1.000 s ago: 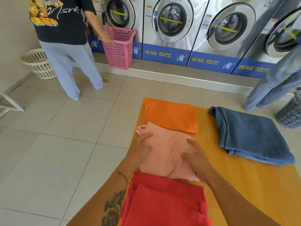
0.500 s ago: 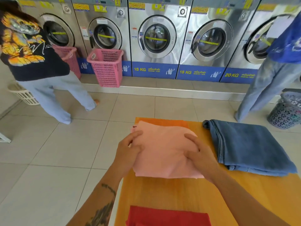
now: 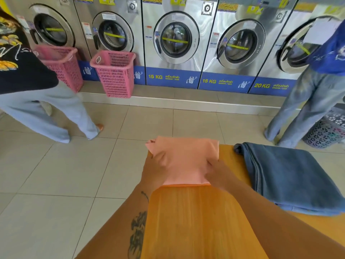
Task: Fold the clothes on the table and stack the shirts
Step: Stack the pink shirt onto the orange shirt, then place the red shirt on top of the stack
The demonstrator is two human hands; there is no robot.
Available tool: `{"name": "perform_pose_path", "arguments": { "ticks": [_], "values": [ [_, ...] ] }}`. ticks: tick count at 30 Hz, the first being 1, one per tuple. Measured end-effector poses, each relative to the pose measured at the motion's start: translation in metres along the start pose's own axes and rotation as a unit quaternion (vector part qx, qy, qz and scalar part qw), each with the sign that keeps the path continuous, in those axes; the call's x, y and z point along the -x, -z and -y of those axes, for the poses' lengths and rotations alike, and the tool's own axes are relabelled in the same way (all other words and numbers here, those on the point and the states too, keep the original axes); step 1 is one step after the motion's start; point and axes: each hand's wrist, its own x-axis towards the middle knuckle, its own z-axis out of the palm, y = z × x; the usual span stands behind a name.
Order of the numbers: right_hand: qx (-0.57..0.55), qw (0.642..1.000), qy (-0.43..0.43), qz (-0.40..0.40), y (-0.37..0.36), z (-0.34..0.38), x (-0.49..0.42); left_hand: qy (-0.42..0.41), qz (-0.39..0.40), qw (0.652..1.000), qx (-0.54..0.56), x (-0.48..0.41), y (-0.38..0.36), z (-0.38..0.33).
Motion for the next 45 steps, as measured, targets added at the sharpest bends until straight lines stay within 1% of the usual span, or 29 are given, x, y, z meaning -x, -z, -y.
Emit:
{"name": "perform_pose_path", "arguments": {
  "ticks": [3, 7, 12, 14, 16, 17, 20, 22, 24, 26, 28, 31, 34, 36, 38, 41, 43, 44, 45],
  "values": [
    [0.011, 1.0, 0.01, -0.017, -0.003, -0.007, 0.003, 0.016, -0.002, 1.0, 0.009, -0.003, 0.001, 0.003],
    [0.003, 1.0, 0.005, 0.004, 0.003, -0.014, 0.012, 0.03, -0.042, 0.999, 0.007, 0.016, 0.004, -0.004],
    [-0.11, 0.994, 0.001, -0.01, 0.009, -0.027, 0.057, 0.039, -0.09, 0.995, 0.029, 0.083, 0.02, -0.004],
    [-0.123, 0.992, -0.007, 0.012, 0.007, -0.037, 0.086, 0.066, -0.072, 0.994, 0.056, 0.12, 0.029, 0.0],
    [-0.13, 0.99, -0.012, 0.052, 0.002, -0.05, 0.118, 0.077, -0.039, 0.993, 0.075, 0.164, 0.034, 0.005],
    [-0.135, 0.988, -0.011, 0.069, -0.001, -0.057, 0.134, 0.08, -0.035, 0.992, 0.088, 0.186, 0.036, 0.007],
    [-0.178, 0.978, -0.018, 0.105, -0.007, -0.075, 0.18, 0.095, -0.058, 0.987, 0.12, 0.254, 0.038, 0.008],
    [-0.209, 0.97, -0.01, 0.127, -0.012, -0.088, 0.205, 0.112, -0.06, 0.983, 0.132, 0.294, 0.031, 0.012],
    [-0.216, 0.965, 0.016, 0.148, -0.018, -0.096, 0.231, 0.13, -0.045, 0.983, 0.119, 0.326, 0.019, 0.017],
    [-0.213, 0.962, 0.039, 0.163, -0.026, -0.099, 0.252, 0.135, -0.048, 0.987, 0.069, 0.35, 0.006, 0.018],
    [-0.216, 0.959, 0.048, 0.179, -0.035, -0.099, 0.267, 0.136, -0.069, 0.988, 0.036, 0.365, -0.006, 0.016],
    [-0.229, 0.952, 0.057, 0.194, -0.049, -0.095, 0.283, 0.14, -0.102, 0.984, 0.036, 0.378, -0.019, 0.009],
    [-0.217, 0.956, 0.067, 0.185, -0.061, -0.09, 0.298, 0.129, -0.148, 0.98, 0.034, 0.384, -0.025, -0.001],
    [-0.202, 0.963, 0.084, 0.159, -0.065, -0.084, 0.306, 0.116, -0.174, 0.976, 0.054, 0.387, -0.025, -0.01],
    [-0.218, 0.96, 0.099, 0.143, -0.062, -0.079, 0.31, 0.101, -0.19, 0.974, 0.066, 0.388, -0.02, -0.016],
    [-0.301, 0.936, 0.117, 0.143, -0.046, -0.073, 0.304, 0.082, -0.202, 0.97, 0.102, 0.387, -0.004, -0.021],
    [-0.382, 0.91, 0.103, 0.124, -0.034, -0.069, 0.293, 0.083, -0.205, 0.958, 0.181, 0.382, 0.005, -0.023],
    [-0.414, 0.899, 0.083, 0.115, -0.029, -0.069, 0.287, 0.101, -0.199, 0.946, 0.234, 0.379, 0.007, -0.024],
    [-0.426, 0.896, 0.059, 0.112, -0.027, -0.071, 0.283, 0.131, -0.185, 0.937, 0.267, 0.377, 0.007, -0.023]
  ]
}}
